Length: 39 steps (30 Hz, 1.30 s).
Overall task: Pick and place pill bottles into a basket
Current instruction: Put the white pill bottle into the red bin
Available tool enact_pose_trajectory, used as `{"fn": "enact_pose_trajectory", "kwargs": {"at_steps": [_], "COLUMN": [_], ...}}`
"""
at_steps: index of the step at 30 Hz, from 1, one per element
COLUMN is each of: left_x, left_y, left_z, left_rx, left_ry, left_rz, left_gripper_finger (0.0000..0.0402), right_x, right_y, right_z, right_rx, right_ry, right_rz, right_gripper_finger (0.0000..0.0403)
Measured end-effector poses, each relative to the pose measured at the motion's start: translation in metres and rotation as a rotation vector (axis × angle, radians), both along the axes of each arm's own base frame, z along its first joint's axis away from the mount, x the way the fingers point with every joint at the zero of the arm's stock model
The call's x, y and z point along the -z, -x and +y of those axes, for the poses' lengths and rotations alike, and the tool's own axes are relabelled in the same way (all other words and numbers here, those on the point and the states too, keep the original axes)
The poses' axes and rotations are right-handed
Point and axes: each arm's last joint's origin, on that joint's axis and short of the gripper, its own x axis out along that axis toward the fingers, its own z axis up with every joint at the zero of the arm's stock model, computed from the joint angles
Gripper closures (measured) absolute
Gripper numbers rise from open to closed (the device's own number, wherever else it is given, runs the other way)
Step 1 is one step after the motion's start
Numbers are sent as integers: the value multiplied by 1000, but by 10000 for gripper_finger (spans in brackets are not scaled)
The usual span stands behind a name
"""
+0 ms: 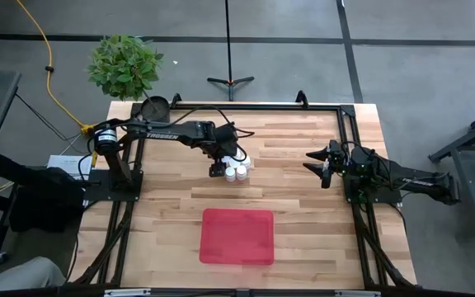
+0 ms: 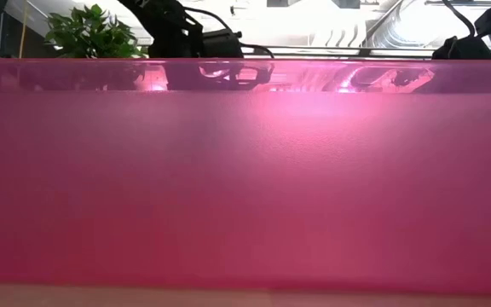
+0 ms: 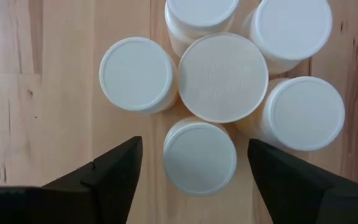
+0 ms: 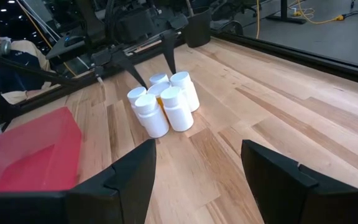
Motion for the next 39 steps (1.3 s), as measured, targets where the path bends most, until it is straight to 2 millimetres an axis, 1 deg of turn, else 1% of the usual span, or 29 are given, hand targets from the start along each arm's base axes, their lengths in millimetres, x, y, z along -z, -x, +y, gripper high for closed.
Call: {"fn": "enact_pose_trajectory", "kwargs": {"at_steps": [13, 21, 24, 30, 36, 39], "left_x": [0, 0, 0, 0, 0, 0], "left_y": [0, 0, 0, 0, 1, 1], "left_z": [0, 0, 0, 0, -1, -1], "left_rx": [-2, -4, -6, -6, -1, -1], "left_ry": [1, 1, 2, 3, 15, 17], "left_rz": [0, 0, 0, 2, 1, 2], "left_gripper_finger": [155, 193, 196, 186, 203, 202], "right_x": [0, 0, 0, 0, 0, 0], "right_y": [0, 0, 0, 0, 0, 0], "right_z": [0, 0, 0, 0, 0, 0], "right_rx": [0, 0, 0, 0, 0, 0], "right_ry": [0, 0, 0, 0, 0, 0], "right_rz": [0, 0, 0, 0, 0, 0], "right_gripper_finger": [176, 176, 176, 176, 176, 176]}}
